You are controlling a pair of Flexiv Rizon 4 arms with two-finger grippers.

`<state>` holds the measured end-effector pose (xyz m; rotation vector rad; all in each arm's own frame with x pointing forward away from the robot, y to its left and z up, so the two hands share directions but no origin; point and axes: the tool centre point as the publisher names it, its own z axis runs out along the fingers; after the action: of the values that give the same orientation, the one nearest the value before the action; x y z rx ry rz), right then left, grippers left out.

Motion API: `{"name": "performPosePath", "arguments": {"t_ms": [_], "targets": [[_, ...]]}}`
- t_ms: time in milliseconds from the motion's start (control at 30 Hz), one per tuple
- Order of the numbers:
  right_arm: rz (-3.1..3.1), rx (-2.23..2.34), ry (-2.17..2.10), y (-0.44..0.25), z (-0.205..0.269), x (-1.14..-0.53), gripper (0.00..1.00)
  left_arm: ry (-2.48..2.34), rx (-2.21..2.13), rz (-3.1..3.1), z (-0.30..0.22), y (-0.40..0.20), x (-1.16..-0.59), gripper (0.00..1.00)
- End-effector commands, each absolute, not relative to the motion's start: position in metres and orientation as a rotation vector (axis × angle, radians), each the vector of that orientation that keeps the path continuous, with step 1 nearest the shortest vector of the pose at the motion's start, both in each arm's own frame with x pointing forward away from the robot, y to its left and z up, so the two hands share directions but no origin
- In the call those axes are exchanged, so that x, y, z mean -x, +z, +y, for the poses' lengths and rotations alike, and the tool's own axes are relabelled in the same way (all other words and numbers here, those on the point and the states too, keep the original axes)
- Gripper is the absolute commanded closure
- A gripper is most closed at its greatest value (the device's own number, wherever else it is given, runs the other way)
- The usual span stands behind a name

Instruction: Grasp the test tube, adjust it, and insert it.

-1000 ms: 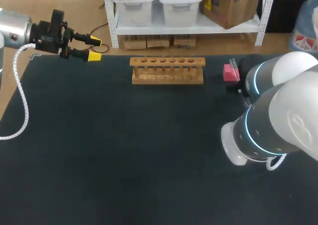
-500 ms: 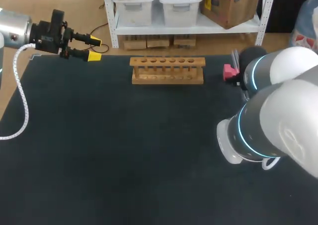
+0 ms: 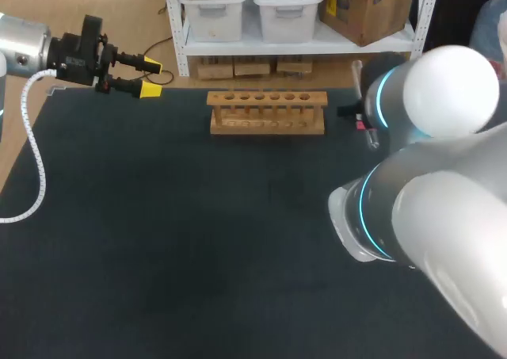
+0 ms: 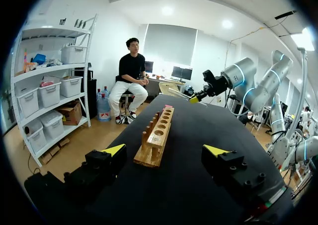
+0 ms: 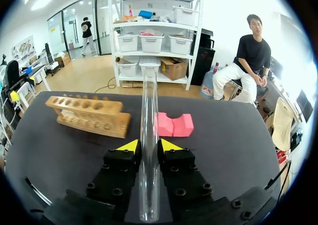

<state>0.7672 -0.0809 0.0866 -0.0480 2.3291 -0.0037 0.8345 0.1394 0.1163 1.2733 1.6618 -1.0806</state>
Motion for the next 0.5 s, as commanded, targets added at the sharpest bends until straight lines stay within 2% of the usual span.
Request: {"name": "performPosePath", "arguments": {"t_ms": [33, 333, 500], "targets": [[2.344, 0.040, -0.030, 0.100, -0.060, -0.766, 1.00, -1.081, -1.275, 1.660, 0.140, 0.116, -0.835, 0.00], [2.389, 0.139, 0.032, 0.097, -0.005, -0.786, 1.00, -1.081, -1.275, 1.660, 0.140, 0.116, -0.835, 0.00], [2.409, 0.199, 0.072, 0.089, 0.011, -0.791, 1.00, -1.081, -1.275, 1.660, 0.140, 0.116, -0.835, 0.00]]}}
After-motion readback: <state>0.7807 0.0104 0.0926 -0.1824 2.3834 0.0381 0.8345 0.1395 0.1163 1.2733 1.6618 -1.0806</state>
